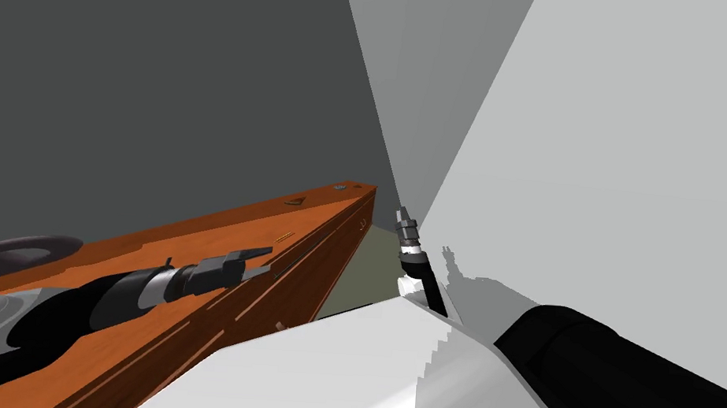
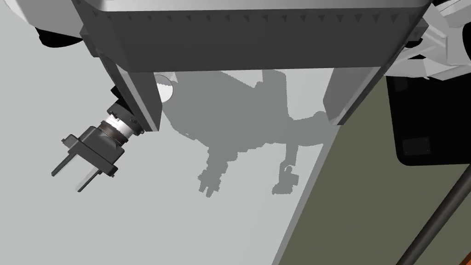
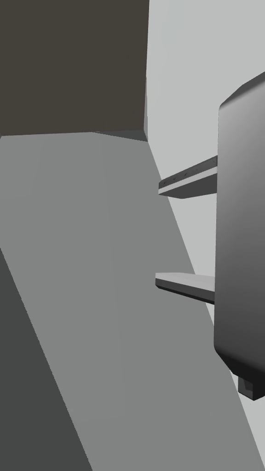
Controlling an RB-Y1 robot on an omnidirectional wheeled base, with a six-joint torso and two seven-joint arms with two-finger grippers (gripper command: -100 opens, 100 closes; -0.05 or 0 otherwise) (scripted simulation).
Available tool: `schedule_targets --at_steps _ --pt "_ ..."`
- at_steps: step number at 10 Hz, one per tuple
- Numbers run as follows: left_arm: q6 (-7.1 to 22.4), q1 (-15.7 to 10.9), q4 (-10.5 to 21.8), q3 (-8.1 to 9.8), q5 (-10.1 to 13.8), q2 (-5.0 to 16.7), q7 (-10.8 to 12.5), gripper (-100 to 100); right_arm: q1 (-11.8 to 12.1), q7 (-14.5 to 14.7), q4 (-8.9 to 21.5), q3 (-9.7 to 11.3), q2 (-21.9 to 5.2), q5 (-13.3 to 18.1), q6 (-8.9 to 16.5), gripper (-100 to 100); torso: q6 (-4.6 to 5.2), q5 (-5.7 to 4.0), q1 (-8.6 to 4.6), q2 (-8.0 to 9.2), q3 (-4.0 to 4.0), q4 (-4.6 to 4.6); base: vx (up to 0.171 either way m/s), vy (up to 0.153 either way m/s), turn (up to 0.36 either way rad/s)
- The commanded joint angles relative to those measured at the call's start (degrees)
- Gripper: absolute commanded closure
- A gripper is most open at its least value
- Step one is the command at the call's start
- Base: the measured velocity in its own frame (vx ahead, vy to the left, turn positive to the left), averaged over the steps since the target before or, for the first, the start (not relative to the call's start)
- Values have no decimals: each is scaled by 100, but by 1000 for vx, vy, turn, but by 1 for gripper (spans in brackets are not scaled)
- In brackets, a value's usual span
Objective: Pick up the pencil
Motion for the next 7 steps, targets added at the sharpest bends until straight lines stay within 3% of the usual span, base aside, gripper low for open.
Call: schedule_targets --at_steps 1,2,3,4,5,6,7 --pt "-192 -24 87 147 -286 268 -286 -100 0 0 0 0 0 0 0 0 0 0 0 0 0 0 35 -10 -164" --pt "-192 -24 87 147 -320 268 -427 -100 0 0 0 0 0 0 0 0 3 -1 -2 -4 -2 -1 33 -1 -56" --pt "-349 -45 168 255 -551 488 -600 -100 0 0 0 0 0 0 0 0 -1 0 -1 -4 -2 -1 35 -4 -113" --pt "-349 -45 168 255 -594 488 -754 -100 0 0 0 0 0 0 0 0 2 -1 -1 -5 -3 -1 32 -2 -69" --pt "-501 -62 246 355 -833 699 -917 -100 0 0 0 0 0 0 0 0 -1 0 -1 -4 -2 -1 43 -7 -124" --pt "-501 -62 246 355 -860 699 -1068 -100 0 0 0 0 0 0 0 0 2 -1 -2 -8 -4 -2 37 0 -77" --pt "-646 -74 323 446 -1110 900 -1233 -100 0 0 0 0 0 0 0 0 -1 0 -1 -6 -4 -1 45 -7 -116"
